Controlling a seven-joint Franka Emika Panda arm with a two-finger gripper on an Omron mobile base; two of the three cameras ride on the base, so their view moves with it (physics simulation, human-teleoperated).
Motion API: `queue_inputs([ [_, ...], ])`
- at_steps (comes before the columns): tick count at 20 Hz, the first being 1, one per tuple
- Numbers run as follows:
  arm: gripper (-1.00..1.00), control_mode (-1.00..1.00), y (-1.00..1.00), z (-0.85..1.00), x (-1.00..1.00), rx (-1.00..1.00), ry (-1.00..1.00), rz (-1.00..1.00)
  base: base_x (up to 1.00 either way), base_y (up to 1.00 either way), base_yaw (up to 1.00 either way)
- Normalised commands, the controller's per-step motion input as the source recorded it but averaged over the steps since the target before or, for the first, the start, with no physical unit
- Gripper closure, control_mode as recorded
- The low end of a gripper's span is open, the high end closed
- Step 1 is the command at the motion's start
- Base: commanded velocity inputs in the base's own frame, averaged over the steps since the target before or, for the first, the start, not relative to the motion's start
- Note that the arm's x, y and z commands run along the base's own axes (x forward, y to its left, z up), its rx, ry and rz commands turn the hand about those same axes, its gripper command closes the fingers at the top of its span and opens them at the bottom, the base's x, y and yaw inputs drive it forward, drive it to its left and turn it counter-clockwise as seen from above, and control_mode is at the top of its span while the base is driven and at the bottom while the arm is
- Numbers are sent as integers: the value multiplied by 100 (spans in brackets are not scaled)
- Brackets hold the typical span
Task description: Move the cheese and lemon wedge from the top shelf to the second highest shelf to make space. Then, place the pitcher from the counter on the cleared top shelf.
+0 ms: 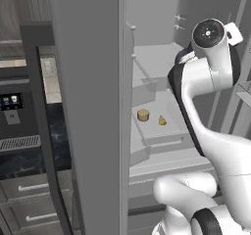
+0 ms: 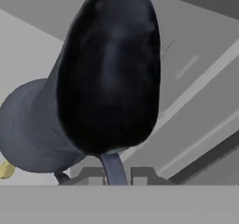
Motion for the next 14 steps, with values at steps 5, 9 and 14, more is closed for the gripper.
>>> queue_inputs([
  [5,100,-100,0,-2,49,0,0,0,0,0,0],
  [9,100,-100,0,-13,49,0,0,0,0,0,0],
  [14,100,-100,0,-21,50,0,0,0,0,0,0],
])
